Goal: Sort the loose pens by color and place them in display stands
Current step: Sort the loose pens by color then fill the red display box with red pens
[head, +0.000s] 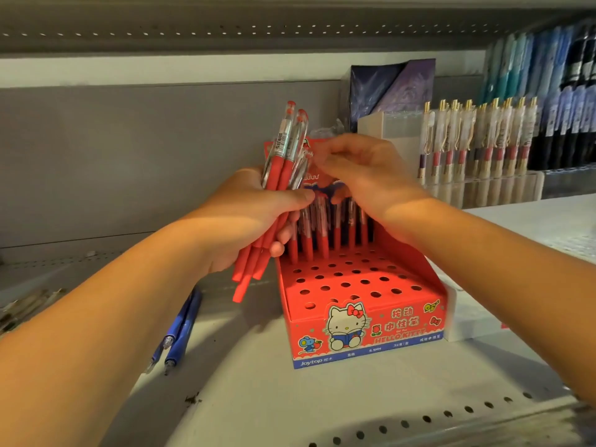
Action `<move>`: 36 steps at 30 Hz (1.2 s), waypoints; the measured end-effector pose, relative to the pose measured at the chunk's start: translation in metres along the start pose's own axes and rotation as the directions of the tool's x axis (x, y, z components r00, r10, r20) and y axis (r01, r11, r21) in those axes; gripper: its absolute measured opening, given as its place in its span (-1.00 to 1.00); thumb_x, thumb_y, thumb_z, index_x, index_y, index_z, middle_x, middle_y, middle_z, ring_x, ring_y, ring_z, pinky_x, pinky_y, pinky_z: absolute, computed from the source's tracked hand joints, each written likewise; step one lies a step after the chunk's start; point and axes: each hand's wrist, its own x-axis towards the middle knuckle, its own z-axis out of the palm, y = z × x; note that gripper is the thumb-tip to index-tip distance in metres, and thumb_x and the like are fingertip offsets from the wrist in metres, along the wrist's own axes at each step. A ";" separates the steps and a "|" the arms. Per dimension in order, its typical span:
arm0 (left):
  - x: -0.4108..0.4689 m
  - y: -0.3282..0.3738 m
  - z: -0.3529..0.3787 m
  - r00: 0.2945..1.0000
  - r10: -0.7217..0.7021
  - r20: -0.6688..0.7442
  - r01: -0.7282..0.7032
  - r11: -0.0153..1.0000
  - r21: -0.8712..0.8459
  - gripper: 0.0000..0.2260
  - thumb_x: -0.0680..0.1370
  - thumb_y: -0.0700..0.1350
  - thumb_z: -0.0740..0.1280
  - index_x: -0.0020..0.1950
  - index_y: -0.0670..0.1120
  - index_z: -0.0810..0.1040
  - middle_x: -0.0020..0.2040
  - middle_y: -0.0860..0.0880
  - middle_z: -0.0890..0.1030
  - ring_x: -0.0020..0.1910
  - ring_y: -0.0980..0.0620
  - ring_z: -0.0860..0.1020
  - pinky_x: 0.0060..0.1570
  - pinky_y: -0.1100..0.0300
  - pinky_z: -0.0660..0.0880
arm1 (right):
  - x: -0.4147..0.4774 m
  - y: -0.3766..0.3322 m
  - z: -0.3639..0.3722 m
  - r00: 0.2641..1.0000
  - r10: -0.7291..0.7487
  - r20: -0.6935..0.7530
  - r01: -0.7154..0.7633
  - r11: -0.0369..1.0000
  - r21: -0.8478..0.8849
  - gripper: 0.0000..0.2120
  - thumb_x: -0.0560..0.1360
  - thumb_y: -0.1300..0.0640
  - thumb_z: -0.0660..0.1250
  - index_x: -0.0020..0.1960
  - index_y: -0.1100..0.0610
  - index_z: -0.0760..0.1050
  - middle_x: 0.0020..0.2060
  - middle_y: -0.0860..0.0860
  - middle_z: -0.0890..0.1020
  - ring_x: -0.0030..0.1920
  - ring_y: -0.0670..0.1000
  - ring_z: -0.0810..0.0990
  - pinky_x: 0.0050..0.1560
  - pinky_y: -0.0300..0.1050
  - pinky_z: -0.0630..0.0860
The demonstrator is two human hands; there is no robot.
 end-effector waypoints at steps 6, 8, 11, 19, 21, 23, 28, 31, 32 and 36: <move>-0.004 -0.002 0.002 0.998 0.032 0.050 -0.032 0.999 -0.006 -0.81 0.51 -0.13 0.46 -0.21 -0.14 0.49 -0.39 -0.13 0.45 -0.55 0.00 0.39 -0.59 0.24 0.35 | -0.007 -0.008 0.008 1.000 0.014 0.011 -0.016 0.987 0.158 -0.84 0.47 0.28 0.44 -0.03 0.11 0.51 -0.25 0.07 0.64 -0.25 0.07 0.64 -0.23 -0.01 0.61; -0.004 -0.001 0.003 0.998 0.025 0.057 -0.025 1.000 -0.003 -0.78 0.52 -0.06 0.45 -0.20 -0.13 0.50 -0.40 -0.14 0.46 -0.55 -0.01 0.39 -0.58 0.23 0.35 | -0.007 -0.008 0.006 0.999 0.041 0.020 -0.044 0.977 0.210 -0.84 0.46 0.32 0.44 -0.04 0.15 0.52 -0.25 0.10 0.63 -0.24 0.05 0.65 -0.18 -0.04 0.65; -0.004 0.003 0.002 0.999 -0.022 0.024 0.022 0.999 0.024 -0.73 0.55 0.06 0.39 -0.22 -0.10 0.52 -0.45 -0.13 0.51 -0.60 -0.04 0.43 -0.58 0.26 0.36 | -0.004 -0.007 0.002 0.996 0.091 0.022 -0.092 0.927 0.362 -0.88 0.48 0.37 0.38 -0.05 0.20 0.51 -0.27 0.09 0.63 -0.26 0.00 0.67 -0.18 -0.10 0.65; 0.002 -0.001 0.001 0.993 0.012 -0.116 -0.007 0.999 0.042 -0.91 0.58 -0.14 0.30 -0.12 -0.08 0.47 -0.44 -0.07 0.55 -0.54 -0.03 0.53 -0.59 0.23 0.39 | 0.005 -0.005 -0.008 0.988 0.124 -0.089 -0.077 0.907 0.414 -0.89 0.51 0.32 0.36 -0.02 0.23 0.45 -0.20 0.12 0.64 -0.24 0.05 0.68 -0.21 0.00 0.66; 0.003 -0.003 0.000 0.992 0.030 -0.121 -0.014 0.991 0.131 -0.92 0.59 -0.13 0.29 -0.11 -0.06 0.46 -0.44 -0.04 0.55 -0.54 -0.02 0.53 -0.58 0.23 0.39 | 0.008 -0.004 -0.012 0.985 0.098 -0.140 -0.049 0.946 0.320 -0.88 0.52 0.30 0.37 0.01 0.23 0.45 -0.19 0.14 0.63 -0.24 0.05 0.68 -0.20 0.01 0.67; 0.003 -0.005 -0.001 0.990 0.065 -0.129 -0.035 0.973 0.228 -0.92 0.59 -0.17 0.27 -0.11 -0.07 0.45 -0.44 -0.01 0.56 -0.57 0.00 0.50 -0.59 0.23 0.39 | 0.011 -0.004 -0.017 0.983 0.034 -0.181 -0.004 0.986 0.166 -0.88 0.54 0.27 0.37 0.05 0.23 0.47 -0.18 0.15 0.65 -0.23 0.05 0.69 -0.18 -0.02 0.67; 0.004 -0.006 -0.002 0.986 0.082 -0.146 -0.048 0.973 0.227 -0.92 0.58 -0.21 0.27 -0.10 -0.08 0.44 -0.41 -0.01 0.57 -0.60 0.02 0.41 -0.60 0.22 0.36 | 0.012 -0.005 -0.028 0.978 -0.089 -0.189 0.066 0.990 -0.125 -0.86 0.54 0.22 0.39 0.08 0.14 0.50 -0.12 0.11 0.65 -0.18 0.03 0.69 -0.25 -0.11 0.66; 0.004 -0.005 -0.002 0.988 0.077 -0.136 -0.046 0.974 0.220 -0.91 0.57 -0.21 0.28 -0.12 -0.07 0.46 -0.41 0.01 0.58 -0.60 0.04 0.42 -0.59 0.22 0.37 | 0.011 0.000 -0.026 0.973 -0.175 -0.154 0.108 0.924 -0.366 -0.86 0.50 0.16 0.44 0.02 0.06 0.51 -0.15 0.01 0.62 -0.15 -0.01 0.64 -0.15 -0.07 0.65; 0.004 -0.005 -0.002 0.988 0.079 -0.134 -0.048 0.973 0.224 -0.91 0.57 -0.21 0.27 -0.12 -0.08 0.46 -0.41 0.01 0.58 -0.61 0.04 0.42 -0.59 0.22 0.36 | 0.011 0.001 -0.026 0.970 -0.193 -0.146 0.118 0.905 -0.409 -0.86 0.50 0.14 0.45 0.00 0.04 0.51 -0.17 -0.04 0.60 -0.16 -0.06 0.62 -0.13 -0.09 0.64; 0.004 -0.005 -0.001 0.990 0.080 -0.115 -0.054 0.975 0.214 -0.92 0.57 -0.21 0.29 -0.12 -0.08 0.46 -0.40 0.00 0.59 -0.60 0.04 0.42 -0.60 0.22 0.35 | 0.011 0.006 -0.025 0.976 -0.188 -0.107 0.116 0.872 -0.476 -0.84 0.49 0.13 0.46 -0.07 -0.03 0.48 -0.23 -0.12 0.57 -0.19 -0.11 0.61 -0.11 -0.08 0.63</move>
